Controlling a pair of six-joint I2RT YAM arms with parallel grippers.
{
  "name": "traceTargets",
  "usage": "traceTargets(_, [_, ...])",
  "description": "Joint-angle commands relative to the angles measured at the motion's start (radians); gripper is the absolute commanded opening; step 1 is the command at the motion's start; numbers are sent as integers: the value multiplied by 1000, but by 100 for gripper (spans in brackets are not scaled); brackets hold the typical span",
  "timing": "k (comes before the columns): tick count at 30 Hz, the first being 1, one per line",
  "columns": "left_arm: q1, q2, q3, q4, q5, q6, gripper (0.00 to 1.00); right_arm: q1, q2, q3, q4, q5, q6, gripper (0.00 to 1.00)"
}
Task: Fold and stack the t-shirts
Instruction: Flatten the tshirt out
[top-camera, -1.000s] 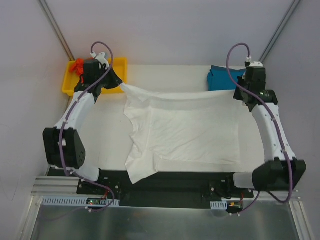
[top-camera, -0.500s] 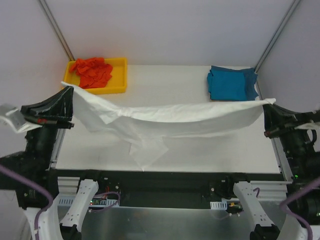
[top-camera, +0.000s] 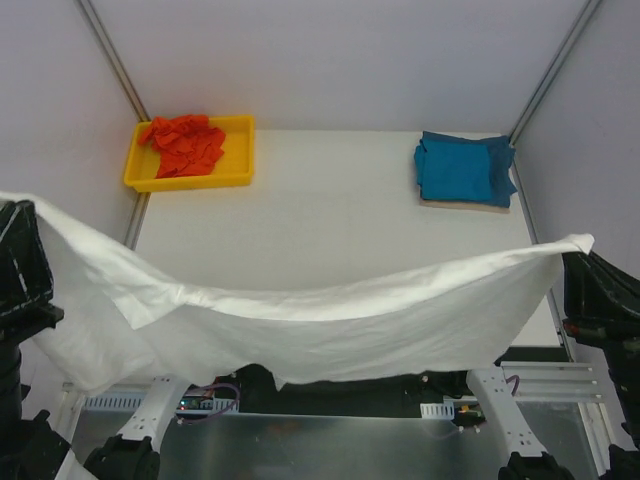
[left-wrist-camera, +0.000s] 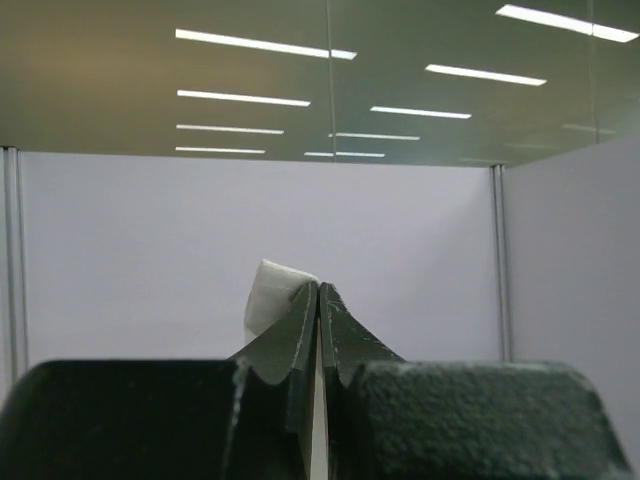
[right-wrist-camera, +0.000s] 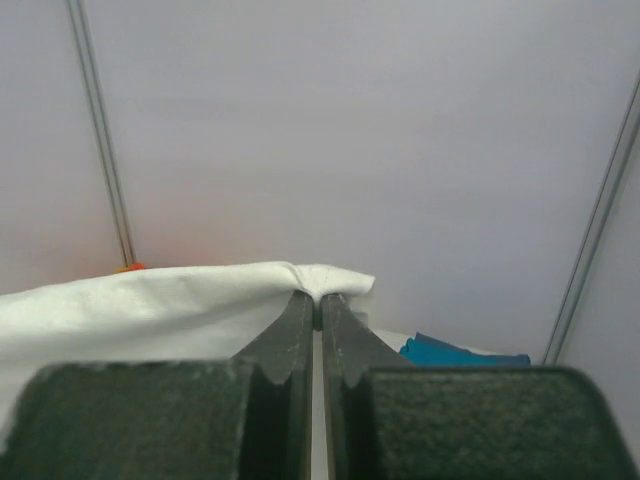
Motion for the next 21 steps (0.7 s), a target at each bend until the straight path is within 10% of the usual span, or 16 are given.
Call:
traceTargets(1, [0,202,-51,-26,-13,55,0,-2,106,-102,24,59,-4,1])
traceTargets(12, [0,750,-364,121,24,41,0,-7,441,-495,186,246,25,3])
traceTargets(21, [-21,1383,-214,151,179,-120,0,-42,1124,-419,217,230,34,1])
